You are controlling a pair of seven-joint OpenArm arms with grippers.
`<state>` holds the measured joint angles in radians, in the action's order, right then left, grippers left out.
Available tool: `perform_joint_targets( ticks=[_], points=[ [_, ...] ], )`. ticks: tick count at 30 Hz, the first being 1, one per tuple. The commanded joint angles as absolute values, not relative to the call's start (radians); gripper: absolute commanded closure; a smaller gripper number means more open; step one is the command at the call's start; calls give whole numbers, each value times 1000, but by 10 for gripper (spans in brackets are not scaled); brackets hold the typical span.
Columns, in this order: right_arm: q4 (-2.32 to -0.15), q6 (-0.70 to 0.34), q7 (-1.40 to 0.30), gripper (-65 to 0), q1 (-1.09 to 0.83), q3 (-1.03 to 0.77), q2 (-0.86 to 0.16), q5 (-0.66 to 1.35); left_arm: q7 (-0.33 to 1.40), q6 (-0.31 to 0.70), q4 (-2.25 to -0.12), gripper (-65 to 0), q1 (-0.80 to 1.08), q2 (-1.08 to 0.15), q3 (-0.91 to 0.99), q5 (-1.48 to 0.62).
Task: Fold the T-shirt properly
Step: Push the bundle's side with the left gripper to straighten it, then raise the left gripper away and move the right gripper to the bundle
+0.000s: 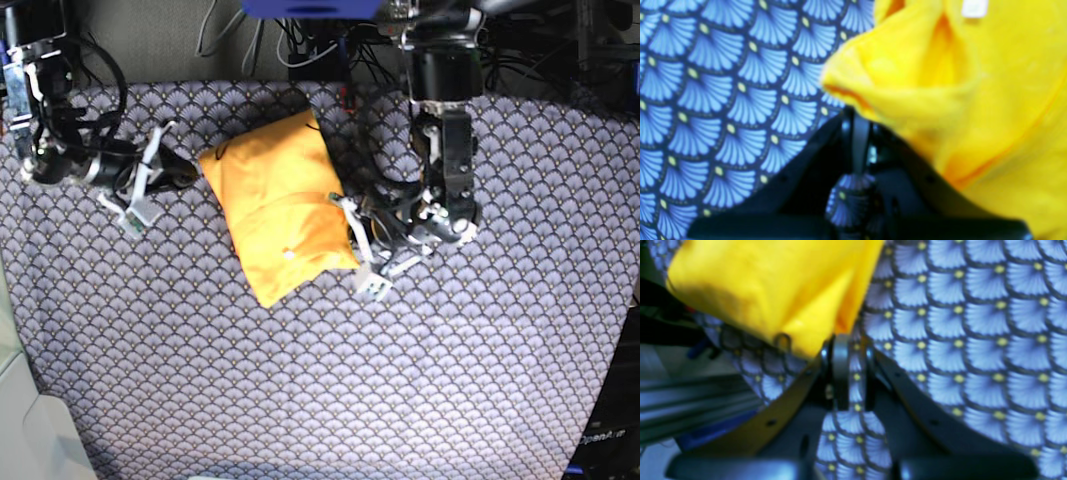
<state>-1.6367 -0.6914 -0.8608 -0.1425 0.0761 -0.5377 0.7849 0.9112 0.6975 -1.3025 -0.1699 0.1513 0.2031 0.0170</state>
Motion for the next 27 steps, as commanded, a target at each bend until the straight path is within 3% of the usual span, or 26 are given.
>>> perform_joint_targets(
  ticks=[1, 16, 20, 27],
  points=[
    [-1647, -698, -843, -46, -137, 73, -545, 802, 892, 698, -1287, 0, -209, 157, 202, 1],
    [-1658, -698, -843, -46, -185, 186, -475, 803, 745, 698, -1093, 0, -298, 157, 209, -30],
    [-1658, -698, -843, -46, -188, 125, -503, 803, 788, 698, -1113, 0, -298, 157, 214, -102],
    [-1669, -698, -848, -46, -180, 7, -562, 806, 934, 698, -1337, 0, -240, -1, 231, -222]
  ],
)
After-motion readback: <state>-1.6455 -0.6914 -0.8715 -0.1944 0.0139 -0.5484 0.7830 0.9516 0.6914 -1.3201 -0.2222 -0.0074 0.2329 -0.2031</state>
